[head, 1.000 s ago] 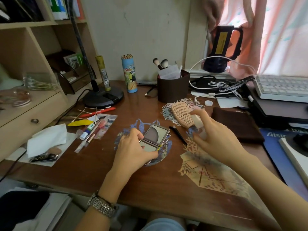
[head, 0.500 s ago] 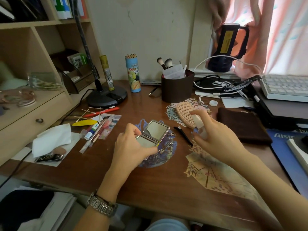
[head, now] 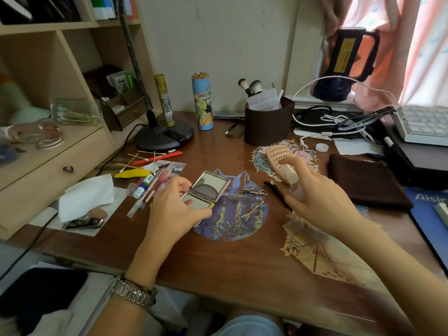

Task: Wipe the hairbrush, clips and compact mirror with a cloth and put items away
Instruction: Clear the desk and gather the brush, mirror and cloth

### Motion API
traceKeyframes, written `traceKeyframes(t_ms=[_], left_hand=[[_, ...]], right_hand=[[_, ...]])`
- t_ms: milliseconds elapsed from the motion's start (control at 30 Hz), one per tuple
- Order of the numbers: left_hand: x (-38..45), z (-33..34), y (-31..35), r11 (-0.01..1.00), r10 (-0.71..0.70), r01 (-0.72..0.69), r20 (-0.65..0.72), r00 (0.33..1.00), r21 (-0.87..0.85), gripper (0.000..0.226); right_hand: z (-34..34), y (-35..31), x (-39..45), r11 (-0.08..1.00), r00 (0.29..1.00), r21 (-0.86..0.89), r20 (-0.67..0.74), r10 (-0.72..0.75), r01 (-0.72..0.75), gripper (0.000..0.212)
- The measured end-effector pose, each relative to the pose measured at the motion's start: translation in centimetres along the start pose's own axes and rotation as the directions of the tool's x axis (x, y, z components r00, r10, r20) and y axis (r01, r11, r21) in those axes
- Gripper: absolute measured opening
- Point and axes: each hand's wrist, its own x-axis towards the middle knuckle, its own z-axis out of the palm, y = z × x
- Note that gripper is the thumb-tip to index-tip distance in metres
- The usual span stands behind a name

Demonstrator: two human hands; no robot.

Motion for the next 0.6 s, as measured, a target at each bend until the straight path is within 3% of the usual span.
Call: traceKeyframes(t_ms=[600], left_hand=[[-0.1, 1.1, -0.9, 0.991, 0.048, -0.048, 0.005, 0.999, 0.127, 0.069]], right_hand=[[-0.2, -0.1, 0.2, 1.0, 1.0, 0.016, 0.005, -0.009, 0.009, 0.044]])
